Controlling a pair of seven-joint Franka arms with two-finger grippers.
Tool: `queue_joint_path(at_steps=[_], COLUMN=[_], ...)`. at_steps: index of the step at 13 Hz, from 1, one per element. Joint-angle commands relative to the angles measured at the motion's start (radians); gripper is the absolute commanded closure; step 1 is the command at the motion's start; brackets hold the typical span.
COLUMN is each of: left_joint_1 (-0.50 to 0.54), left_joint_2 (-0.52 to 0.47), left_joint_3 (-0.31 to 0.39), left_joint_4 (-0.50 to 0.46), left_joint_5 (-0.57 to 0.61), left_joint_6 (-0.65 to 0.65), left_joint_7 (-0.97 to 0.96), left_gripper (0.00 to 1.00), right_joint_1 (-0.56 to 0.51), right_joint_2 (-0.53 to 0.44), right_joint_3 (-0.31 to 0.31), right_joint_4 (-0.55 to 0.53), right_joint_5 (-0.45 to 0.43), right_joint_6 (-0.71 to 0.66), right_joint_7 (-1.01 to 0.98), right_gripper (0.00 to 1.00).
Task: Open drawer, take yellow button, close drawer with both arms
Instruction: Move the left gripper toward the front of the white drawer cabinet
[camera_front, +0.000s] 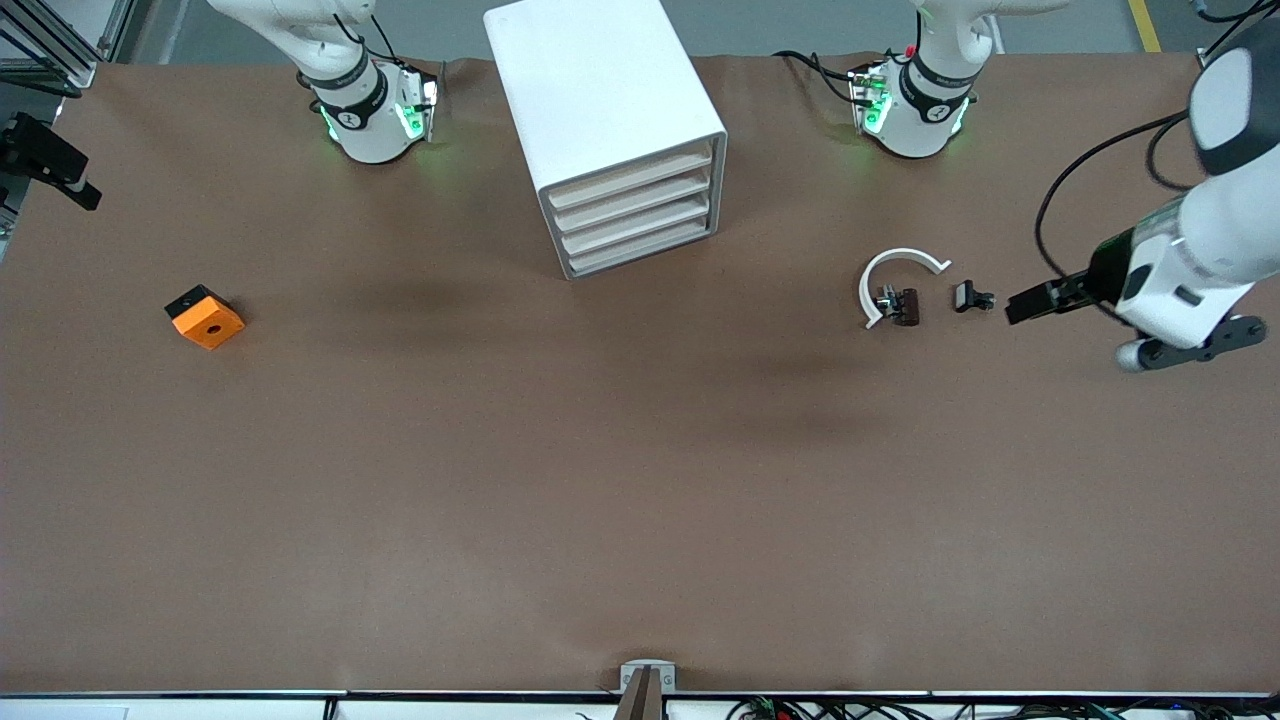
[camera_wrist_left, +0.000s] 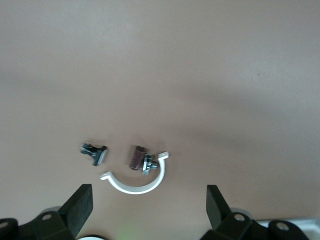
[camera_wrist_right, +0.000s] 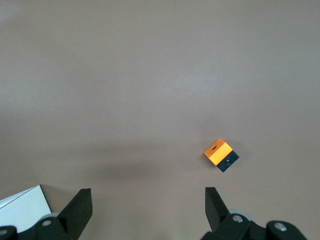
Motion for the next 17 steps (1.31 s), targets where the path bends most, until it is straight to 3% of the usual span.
queue_joint_path(at_steps=[1, 3, 6, 10, 14, 17], left_joint_1=[0.003, 0.006, -0.008, -0.061, -0.068, -0.083], left_joint_2=[-0.014, 0.017, 0.063, 0.197, 0.277, 0.365], left_joint_3=[-0.085, -0.148, -0.191, -0.234, -0.237, -0.237], left_joint_4=[-0.073, -0.072, -0.087, -0.087, -0.079, -0.027], left_joint_5=[-0.01, -0.01, -0.079, -0.087, -0.191, -0.334], left_joint_6=[0.095, 0.108, 0.097, 0.096, -0.014, -0.097], left_joint_7=[-0.261, -0.467, -0.702, -1.128, -1.177, -1.302], left_gripper=[0.0, 0.0, 0.0, 0.0, 0.0, 0.0], right_joint_1=[0.001, -0.008, -0.013, -0.011, 0.001, 0.008], right_joint_2=[0.006, 0.014, 0.037, 0.039, 0.036, 0.031], right_joint_3=[0.001, -0.002, -0.008, -0.007, -0.002, 0.001], right_joint_4=[0.02, 0.026, 0.052, 0.054, 0.048, 0.042], right_joint_5=[-0.008, -0.007, 0.004, 0.004, -0.002, -0.01], right_joint_6=[0.002, 0.002, 0.002, -0.004, -0.051, -0.051], right_joint_7=[0.008, 0.007, 0.01, 0.011, 0.01, 0.008], right_gripper=[0.0, 0.0, 0.0, 0.0, 0.0, 0.0])
